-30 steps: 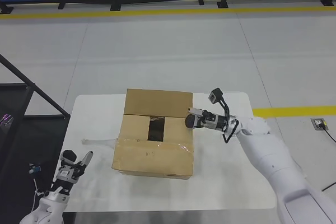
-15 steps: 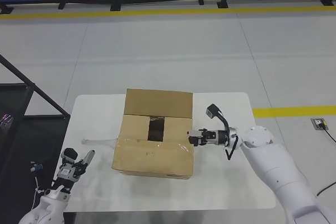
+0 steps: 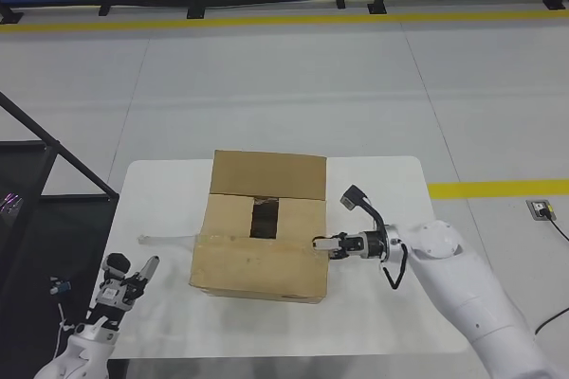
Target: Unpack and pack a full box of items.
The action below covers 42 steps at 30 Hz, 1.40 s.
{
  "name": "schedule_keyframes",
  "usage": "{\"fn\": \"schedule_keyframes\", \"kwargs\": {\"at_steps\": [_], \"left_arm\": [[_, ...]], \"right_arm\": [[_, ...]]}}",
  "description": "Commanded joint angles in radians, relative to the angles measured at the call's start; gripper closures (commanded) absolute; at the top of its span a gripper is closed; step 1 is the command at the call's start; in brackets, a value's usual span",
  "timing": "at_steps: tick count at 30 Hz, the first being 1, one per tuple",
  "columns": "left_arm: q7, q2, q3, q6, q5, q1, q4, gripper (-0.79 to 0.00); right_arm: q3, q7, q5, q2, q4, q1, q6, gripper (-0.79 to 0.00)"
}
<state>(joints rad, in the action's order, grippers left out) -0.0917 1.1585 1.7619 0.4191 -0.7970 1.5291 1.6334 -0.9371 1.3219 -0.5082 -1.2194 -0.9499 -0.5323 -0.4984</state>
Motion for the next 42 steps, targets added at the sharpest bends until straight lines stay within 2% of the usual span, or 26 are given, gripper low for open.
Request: {"fn": "schedule_keyframes", "kwargs": {"at_steps": [1,7,14,18,23,28,32,34,37,42], "left_arm": [[-0.001,0.000,0.001,-0.001,0.000,0.001,0.003,-0.785],[0.006,0.000,-0.005,0.015,-0.009,0.001,0.022,-0.785],[0.041,-0.009,0.002,0.160,-0.024,0.020,0.038,-0.785],[0.074,-0.016,0.013,0.241,-0.048,0.033,0.041,-0.785],[0.165,-0.029,0.022,0.347,-0.094,0.052,0.041,-0.785],[0.236,-0.039,0.009,0.382,-0.195,0.055,0.034,-0.785],[0.235,-0.042,-0.009,0.363,-0.268,0.049,0.021,-0.785],[0.228,-0.041,-0.021,0.341,-0.291,0.043,0.011,-0.785],[0.217,-0.041,-0.040,0.316,-0.317,0.029,-0.006,-0.785],[0.194,-0.041,-0.062,0.293,-0.339,0.014,-0.029,-0.785]], "right_arm": [[-0.007,0.006,-0.011,0.011,-0.054,-0.021,0.006,-0.785],[-0.021,0.037,-0.025,0.054,-0.238,-0.094,0.037,-0.785],[-0.004,0.073,0.012,0.114,-0.457,-0.171,0.073,-0.785],[0.021,0.064,0.071,0.153,-0.519,-0.197,0.063,-0.785],[0.090,0.063,0.101,0.184,-0.519,-0.179,0.063,-0.785],[0.176,0.040,0.072,0.185,-0.461,-0.124,0.040,-0.785],[0.204,0.006,-0.068,0.175,-0.417,-0.089,0.006,-0.785],[0.198,0.013,-0.203,0.167,-0.393,-0.075,0.013,-0.785],[0.161,0.003,-0.416,0.154,-0.270,-0.068,0.005,-0.785],[0.161,0.003,-0.416,0.154,-0.270,-0.068,0.005,-0.785]]}}
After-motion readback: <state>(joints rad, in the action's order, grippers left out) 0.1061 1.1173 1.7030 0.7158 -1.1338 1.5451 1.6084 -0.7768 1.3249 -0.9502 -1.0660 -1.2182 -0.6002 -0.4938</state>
